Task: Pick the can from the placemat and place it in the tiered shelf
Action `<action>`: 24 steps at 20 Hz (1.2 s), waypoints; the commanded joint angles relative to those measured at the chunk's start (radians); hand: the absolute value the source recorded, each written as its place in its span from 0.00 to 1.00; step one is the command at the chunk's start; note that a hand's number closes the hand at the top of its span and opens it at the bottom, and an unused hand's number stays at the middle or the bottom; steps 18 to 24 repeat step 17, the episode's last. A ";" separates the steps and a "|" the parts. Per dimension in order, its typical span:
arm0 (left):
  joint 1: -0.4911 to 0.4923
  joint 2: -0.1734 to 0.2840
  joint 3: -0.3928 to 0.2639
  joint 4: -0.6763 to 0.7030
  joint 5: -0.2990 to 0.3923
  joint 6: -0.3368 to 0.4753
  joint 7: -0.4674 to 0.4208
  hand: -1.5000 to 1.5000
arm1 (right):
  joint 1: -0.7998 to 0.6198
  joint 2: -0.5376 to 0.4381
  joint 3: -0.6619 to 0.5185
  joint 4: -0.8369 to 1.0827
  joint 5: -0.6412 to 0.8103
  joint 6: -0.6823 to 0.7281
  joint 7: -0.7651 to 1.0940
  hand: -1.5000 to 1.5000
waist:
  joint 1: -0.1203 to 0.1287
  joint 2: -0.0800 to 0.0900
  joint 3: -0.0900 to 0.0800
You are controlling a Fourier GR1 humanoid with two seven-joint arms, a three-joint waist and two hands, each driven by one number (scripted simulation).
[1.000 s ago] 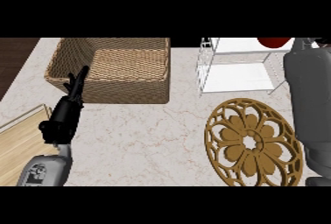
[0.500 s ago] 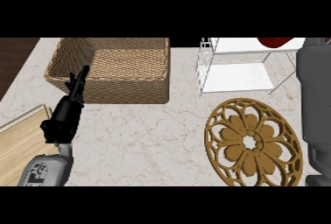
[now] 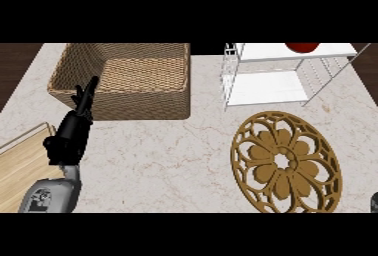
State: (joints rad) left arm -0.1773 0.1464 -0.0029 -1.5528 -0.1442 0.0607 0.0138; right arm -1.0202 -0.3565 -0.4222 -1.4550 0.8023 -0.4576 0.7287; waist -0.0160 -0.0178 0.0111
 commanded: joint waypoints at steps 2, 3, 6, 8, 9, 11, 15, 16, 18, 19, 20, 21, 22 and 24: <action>0.041 -0.051 -0.047 0.069 0.001 -0.014 0.023 0.50 | 0.026 -0.102 -0.093 -0.100 -0.049 0.140 0.168 0.00 | -0.024 0.008 -0.012; 0.081 -0.019 -0.010 0.081 0.035 -0.046 -0.031 0.50 | 0.063 -0.108 -0.114 -0.144 -0.079 0.183 0.203 0.00 | -0.032 0.005 -0.012; 0.049 -0.033 -0.014 0.092 0.018 -0.027 0.000 0.50 | 0.155 -0.151 -0.151 -0.211 -0.144 0.311 0.250 0.00 | -0.055 0.005 -0.011; 0.089 -0.062 -0.033 0.084 0.013 -0.017 -0.030 0.50 | 0.217 -0.197 -0.204 -0.246 -0.218 0.378 0.225 0.00 | -0.054 0.005 -0.011; 0.034 -0.061 -0.028 0.073 0.005 -0.004 0.031 0.50 | 0.252 -0.224 -0.240 -0.249 -0.259 0.420 0.215 0.00 | -0.064 0.006 -0.009; 0.051 -0.038 -0.018 0.033 0.032 -0.040 0.065 0.50 | 0.327 -0.262 -0.284 -0.302 -0.300 0.485 0.209 0.00 | -0.062 0.002 -0.009; 0.093 -0.029 -0.005 0.033 0.034 -0.048 0.024 0.50 | 0.445 -0.315 -0.460 -0.337 -0.489 0.611 0.163 0.00 | -0.063 0.001 -0.008; 0.071 -0.031 -0.005 0.043 0.034 -0.048 0.032 0.50 | 0.476 -0.332 -0.488 -0.351 -0.512 0.640 0.142 0.00 | -0.062 0.004 -0.008; 0.079 -0.024 -0.001 0.041 0.037 -0.056 0.023 0.50 | 0.487 -0.345 -0.540 -0.344 -0.571 0.671 0.133 0.00 | -0.060 0.004 -0.008; 0.079 -0.024 -0.001 0.041 0.037 -0.056 0.023 0.50 | 0.487 -0.345 -0.540 -0.344 -0.571 0.671 0.133 0.00 | -0.060 0.004 -0.008; 0.079 -0.024 -0.001 0.041 0.037 -0.056 0.023 0.50 | 0.487 -0.345 -0.540 -0.344 -0.571 0.671 0.133 0.00 | -0.060 0.004 -0.008; 0.079 -0.024 -0.001 0.041 0.037 -0.056 0.023 0.50 | 0.487 -0.345 -0.540 -0.344 -0.571 0.671 0.133 0.00 | -0.060 0.004 -0.008; 0.079 -0.024 -0.001 0.041 0.037 -0.056 0.023 0.50 | 0.487 -0.345 -0.540 -0.344 -0.571 0.671 0.133 0.00 | -0.060 0.004 -0.008; 0.079 -0.024 -0.001 0.041 0.037 -0.056 0.023 0.50 | 0.487 -0.345 -0.540 -0.344 -0.571 0.671 0.133 0.00 | -0.060 0.004 -0.008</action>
